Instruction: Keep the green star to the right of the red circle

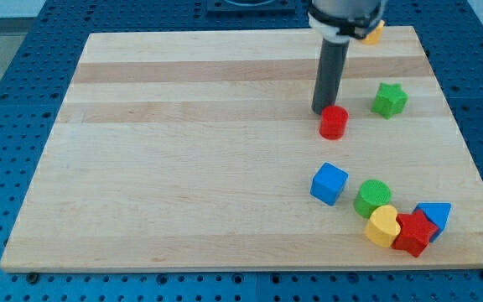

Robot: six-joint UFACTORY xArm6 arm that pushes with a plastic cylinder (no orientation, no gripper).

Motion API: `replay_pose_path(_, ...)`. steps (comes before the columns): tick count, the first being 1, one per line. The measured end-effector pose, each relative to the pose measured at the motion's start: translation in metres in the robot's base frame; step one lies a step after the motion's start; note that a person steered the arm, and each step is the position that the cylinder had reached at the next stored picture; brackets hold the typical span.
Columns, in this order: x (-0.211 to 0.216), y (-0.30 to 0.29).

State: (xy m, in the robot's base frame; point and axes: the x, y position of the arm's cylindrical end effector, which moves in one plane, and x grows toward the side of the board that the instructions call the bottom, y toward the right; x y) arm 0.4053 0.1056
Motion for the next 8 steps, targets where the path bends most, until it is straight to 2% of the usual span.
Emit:
replay_pose_path(2, 0.072, 0.017)
replay_pose_path(3, 0.087, 0.033)
replay_pose_path(5, 0.077, 0.034)
replay_pose_path(6, 0.024, -0.008)
replay_pose_path(7, -0.061, 0.009)
replay_pose_path(8, -0.093, 0.083)
